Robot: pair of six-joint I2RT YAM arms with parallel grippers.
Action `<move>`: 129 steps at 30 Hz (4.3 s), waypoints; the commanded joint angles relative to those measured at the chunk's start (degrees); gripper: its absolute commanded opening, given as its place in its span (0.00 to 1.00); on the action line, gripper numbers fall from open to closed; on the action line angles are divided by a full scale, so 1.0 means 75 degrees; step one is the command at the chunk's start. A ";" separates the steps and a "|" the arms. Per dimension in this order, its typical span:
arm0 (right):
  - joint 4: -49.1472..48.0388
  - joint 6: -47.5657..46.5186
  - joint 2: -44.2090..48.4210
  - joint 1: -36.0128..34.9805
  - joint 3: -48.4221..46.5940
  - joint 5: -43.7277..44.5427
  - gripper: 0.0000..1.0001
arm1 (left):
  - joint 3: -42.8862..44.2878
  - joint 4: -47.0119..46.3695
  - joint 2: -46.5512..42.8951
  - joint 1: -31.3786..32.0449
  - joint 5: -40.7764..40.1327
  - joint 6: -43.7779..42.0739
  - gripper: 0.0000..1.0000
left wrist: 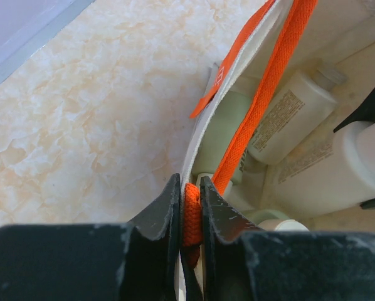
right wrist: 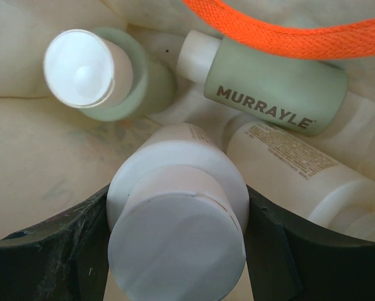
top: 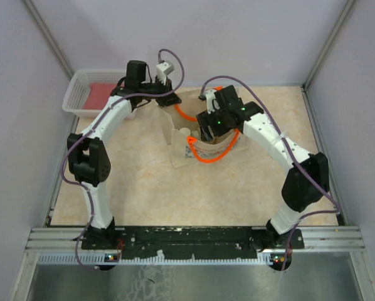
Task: Place the personal care products into the canvas bag
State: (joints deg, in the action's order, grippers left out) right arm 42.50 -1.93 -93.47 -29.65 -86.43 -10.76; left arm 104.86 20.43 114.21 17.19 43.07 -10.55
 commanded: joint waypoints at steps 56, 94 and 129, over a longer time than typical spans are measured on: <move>0.0970 0.0119 -0.1195 -0.1242 -0.1196 0.1963 0.92 | 0.0538 0.0210 -0.0073 -0.0089 0.0023 -0.0036 0.00; -0.0411 0.0064 0.1990 0.0117 -0.1412 0.2666 0.99 | 0.0415 0.0171 -0.0650 -0.0089 -0.0469 0.0069 1.00; -0.1230 0.1027 0.1141 0.4128 0.0201 0.2772 0.99 | -0.0371 0.1211 -0.2502 -0.1540 -0.5634 0.1877 1.00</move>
State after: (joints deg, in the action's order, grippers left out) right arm 36.77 5.32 -87.99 1.41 -84.79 7.68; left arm 102.52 29.74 98.35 4.38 9.39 1.58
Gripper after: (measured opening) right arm 0.992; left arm 0.998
